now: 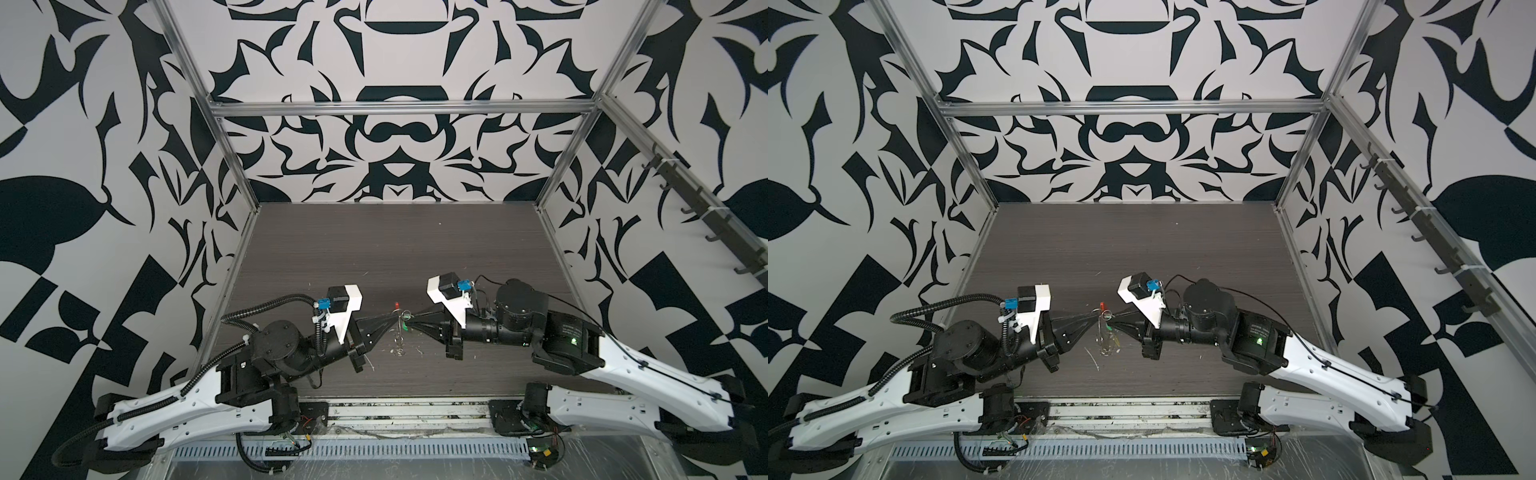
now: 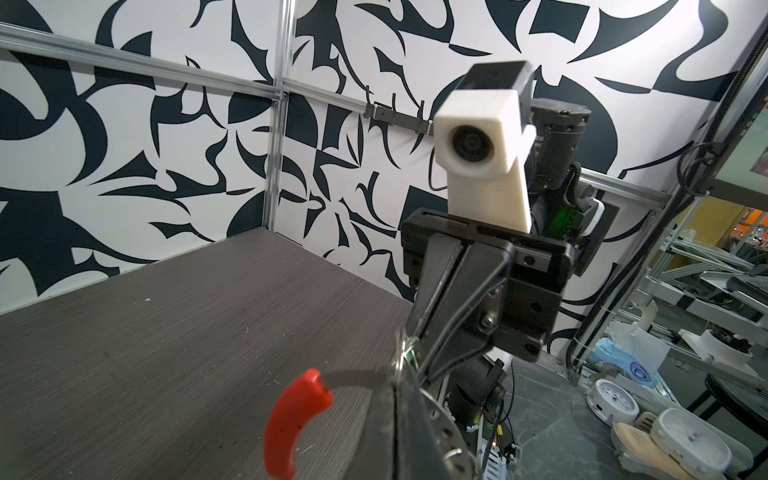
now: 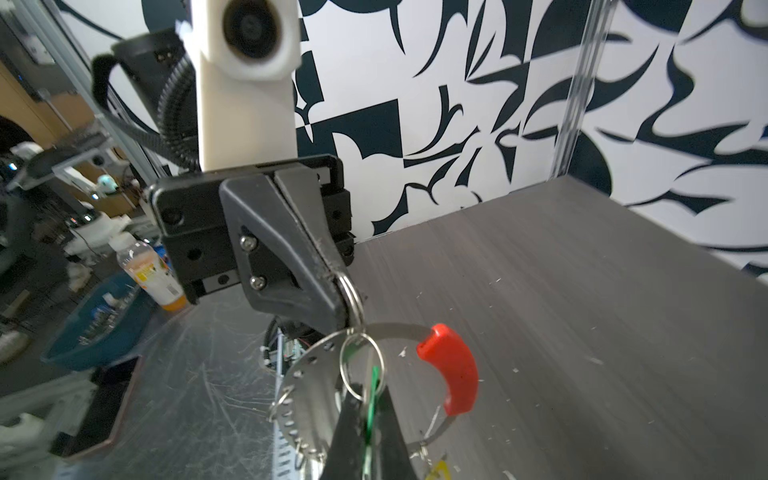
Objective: Remove the keys from the keyring
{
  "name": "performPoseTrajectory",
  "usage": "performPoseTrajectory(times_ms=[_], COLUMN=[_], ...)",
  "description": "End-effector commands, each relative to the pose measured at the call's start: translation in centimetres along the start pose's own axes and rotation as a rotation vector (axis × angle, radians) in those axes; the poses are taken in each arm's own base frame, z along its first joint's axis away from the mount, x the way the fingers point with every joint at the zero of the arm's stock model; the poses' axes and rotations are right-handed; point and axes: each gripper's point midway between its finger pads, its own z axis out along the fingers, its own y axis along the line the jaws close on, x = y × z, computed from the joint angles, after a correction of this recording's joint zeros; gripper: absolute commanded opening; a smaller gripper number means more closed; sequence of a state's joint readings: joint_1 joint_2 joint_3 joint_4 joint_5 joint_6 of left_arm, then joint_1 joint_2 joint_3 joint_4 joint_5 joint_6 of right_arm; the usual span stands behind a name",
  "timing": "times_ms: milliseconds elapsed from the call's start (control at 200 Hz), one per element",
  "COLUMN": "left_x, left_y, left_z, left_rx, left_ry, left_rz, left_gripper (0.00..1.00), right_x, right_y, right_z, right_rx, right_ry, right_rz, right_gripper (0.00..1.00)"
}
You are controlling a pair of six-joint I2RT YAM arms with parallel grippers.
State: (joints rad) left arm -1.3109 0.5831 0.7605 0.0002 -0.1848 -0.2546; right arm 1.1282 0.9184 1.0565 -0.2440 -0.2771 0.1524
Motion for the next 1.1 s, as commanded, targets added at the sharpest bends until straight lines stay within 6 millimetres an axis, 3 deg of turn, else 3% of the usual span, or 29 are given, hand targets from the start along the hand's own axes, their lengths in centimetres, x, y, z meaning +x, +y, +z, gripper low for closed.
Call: performPoseTrajectory(times_ms=[0,435,605,855,965,1095], left_x=[-1.5,-2.3,-2.0,-1.6,-1.5,-1.0], left_y=[0.1,-0.2,0.0,-0.7,-1.0,-1.0], left_z=[-0.3,-0.3,-0.5,-1.2,-1.4,-1.2], left_rx=[-0.003,0.035,0.030,0.064,0.075,0.068], left_ry=[-0.082,-0.218,-0.230,-0.163,-0.118,-0.078], left_rz=[-0.027,-0.018,-0.006,0.021,0.029,0.029], left_gripper=[0.00,0.00,0.00,0.00,0.00,0.00], right_x=[-2.4,-0.1,0.0,0.0,-0.6,-1.5], right_y=[0.9,2.6,3.3,1.6,1.5,1.7], right_z=[-0.3,3.3,3.3,1.8,0.5,-1.3], right_rx=[-0.035,-0.209,-0.253,-0.118,-0.088,-0.062], right_ry=[-0.071,0.026,0.011,0.020,0.008,-0.022], right_rz=[-0.013,0.047,0.056,0.053,0.050,0.033], right_gripper=[0.00,0.00,0.00,0.00,0.25,0.37])
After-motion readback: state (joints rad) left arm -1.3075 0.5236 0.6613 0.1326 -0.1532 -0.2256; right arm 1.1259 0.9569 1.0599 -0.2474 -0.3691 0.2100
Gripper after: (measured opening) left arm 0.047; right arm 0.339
